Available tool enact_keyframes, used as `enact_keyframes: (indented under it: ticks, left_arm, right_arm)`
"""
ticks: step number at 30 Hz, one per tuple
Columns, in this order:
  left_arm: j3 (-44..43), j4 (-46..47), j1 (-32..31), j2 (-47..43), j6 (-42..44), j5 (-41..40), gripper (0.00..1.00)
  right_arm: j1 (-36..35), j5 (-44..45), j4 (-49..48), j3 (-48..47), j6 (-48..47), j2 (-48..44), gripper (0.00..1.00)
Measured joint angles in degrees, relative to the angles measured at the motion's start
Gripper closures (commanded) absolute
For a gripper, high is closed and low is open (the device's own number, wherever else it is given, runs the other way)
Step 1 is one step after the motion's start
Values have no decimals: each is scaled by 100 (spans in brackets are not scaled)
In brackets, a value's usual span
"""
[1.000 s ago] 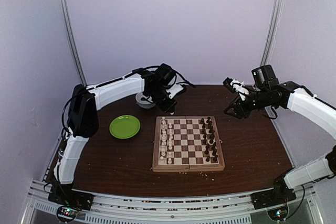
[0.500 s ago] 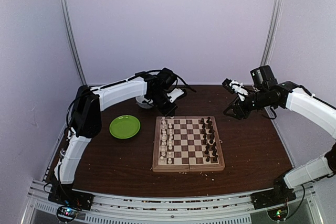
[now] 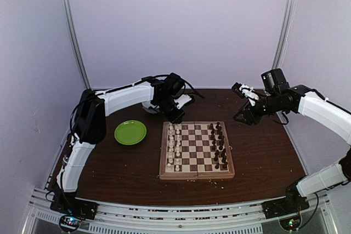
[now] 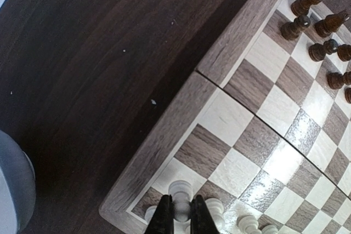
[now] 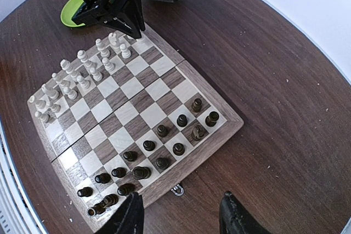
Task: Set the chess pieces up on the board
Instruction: Place the pawn on a2.
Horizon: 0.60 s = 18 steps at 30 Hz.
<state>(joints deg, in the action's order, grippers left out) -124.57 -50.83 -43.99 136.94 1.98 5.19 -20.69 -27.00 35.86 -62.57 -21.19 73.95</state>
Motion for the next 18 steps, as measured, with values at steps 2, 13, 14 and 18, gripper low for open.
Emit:
enact_keyframes:
  ticks: [2,13,14,18]
  left_arm:
    - [20,2,0,2,0,2,97]
    - [42,2,0,68,0,2,96]
    - [44,2,0,79,0,2,96]
    - [46,2,0,107,0,2,95]
  right_arm:
    - [0,0,17,0,0,2,53]
    - [0,-2,57,0,-2,35,53]
    - [0,-2,55,0,-2,35,53]
    - [0,-2,57,0,-2,35,53]
